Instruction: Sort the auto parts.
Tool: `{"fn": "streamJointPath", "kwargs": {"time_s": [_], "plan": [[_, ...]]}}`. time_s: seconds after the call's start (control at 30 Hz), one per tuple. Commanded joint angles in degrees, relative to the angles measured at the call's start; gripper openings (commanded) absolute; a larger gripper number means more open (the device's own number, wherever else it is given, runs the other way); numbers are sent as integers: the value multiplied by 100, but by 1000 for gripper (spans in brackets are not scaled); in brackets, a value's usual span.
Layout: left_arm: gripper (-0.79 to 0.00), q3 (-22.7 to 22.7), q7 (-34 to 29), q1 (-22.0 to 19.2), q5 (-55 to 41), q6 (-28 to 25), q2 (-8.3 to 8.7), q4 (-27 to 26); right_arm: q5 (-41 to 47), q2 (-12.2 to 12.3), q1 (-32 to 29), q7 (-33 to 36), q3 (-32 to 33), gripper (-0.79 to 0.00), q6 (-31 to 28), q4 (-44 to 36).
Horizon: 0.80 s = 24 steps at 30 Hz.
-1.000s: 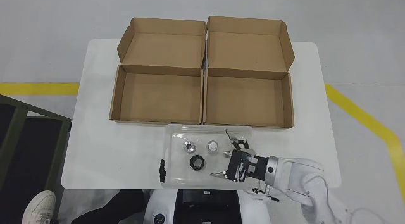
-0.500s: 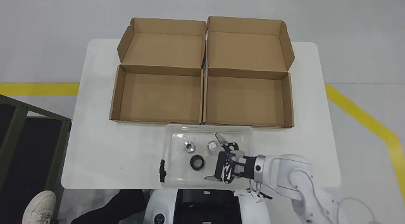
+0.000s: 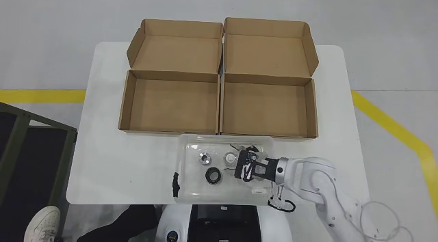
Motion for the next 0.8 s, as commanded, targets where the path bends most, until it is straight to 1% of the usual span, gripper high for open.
{"fn": "streamJointPath", "kwargs": {"time_s": [0.0,0.1,0.17,0.23,0.33,0.37,0.4,0.57,0.7,0.77], "plan": [[0,0,0,0,0,0,0,0,4,-4,57,10,-49,-326,34,52],[0,0,0,0,0,0,0,0,16,-9,120,18,-116,-388,67,101],[0,0,0,0,0,0,0,0,14,-9,147,31,-162,-413,75,122],[0,0,0,0,0,0,0,0,12,-8,172,36,-190,-465,81,130],[0,0,0,0,0,0,0,0,9,1,184,44,-196,-610,88,120],[0,0,0,0,0,0,0,0,10,7,179,44,-183,-683,82,100],[0,0,0,0,0,0,0,0,12,15,171,45,-163,-776,72,63],[0,0,0,0,0,0,0,0,98,71,36,28,50,-785,-6,-366],[0,0,0,0,0,0,0,0,323,110,-113,-93,232,-785,-33,-626],[0,0,0,0,0,0,0,0,542,120,-255,-131,285,-785,45,-828]]}}
